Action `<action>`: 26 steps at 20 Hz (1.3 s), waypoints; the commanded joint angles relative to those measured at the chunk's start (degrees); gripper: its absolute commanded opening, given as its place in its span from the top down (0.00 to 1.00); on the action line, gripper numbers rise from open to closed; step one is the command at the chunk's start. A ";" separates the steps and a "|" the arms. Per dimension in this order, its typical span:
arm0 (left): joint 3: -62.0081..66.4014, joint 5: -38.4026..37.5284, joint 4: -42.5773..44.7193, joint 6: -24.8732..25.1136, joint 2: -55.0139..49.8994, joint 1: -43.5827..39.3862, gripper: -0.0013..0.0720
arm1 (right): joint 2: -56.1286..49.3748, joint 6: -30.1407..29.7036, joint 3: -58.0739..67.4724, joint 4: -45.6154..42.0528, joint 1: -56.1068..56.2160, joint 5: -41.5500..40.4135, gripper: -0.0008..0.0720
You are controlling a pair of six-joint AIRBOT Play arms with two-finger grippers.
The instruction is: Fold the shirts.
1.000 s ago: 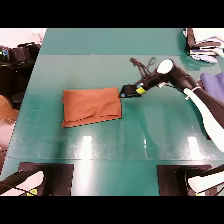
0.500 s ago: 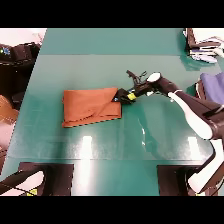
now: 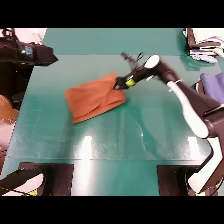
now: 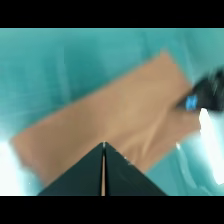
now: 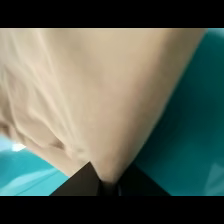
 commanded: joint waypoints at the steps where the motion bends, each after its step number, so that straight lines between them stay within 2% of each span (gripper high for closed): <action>1: 0.07 1.49 -0.28 -0.48 -0.04 -6.10 0.95 | 5.77 1.57 3.98 -10.60 -9.18 3.56 0.96; 6: 0.07 5.51 -0.28 -3.43 -0.04 -11.98 0.95 | 13.79 1.77 3.96 -11.98 -30.47 2.08 0.96; 12: 0.07 8.79 -0.35 -5.44 -0.04 -16.06 0.95 | 14.64 1.79 3.96 -8.46 -51.41 -0.33 0.96; 16: 0.07 9.27 -0.48 -6.27 -0.15 -16.06 0.95 | 14.64 1.79 3.96 -8.37 -57.37 -1.42 0.96; 18: 0.07 10.45 -0.50 -6.27 -0.15 -16.06 0.95 | 14.71 1.77 4.61 -4.98 -58.88 -1.92 0.96; 20: 0.07 10.64 -0.50 -6.27 -0.15 -16.06 0.95 | 14.71 1.73 8.26 -1.44 -59.69 -1.57 0.96; 23: 0.07 10.23 -0.48 -6.25 -0.15 -16.06 0.95 | 15.17 1.75 15.78 -1.53 -59.84 0.74 0.96; 26: 0.07 9.70 -0.46 -6.23 -0.15 -16.06 0.95 | 19.93 1.75 12.13 -1.49 -61.05 -0.15 0.96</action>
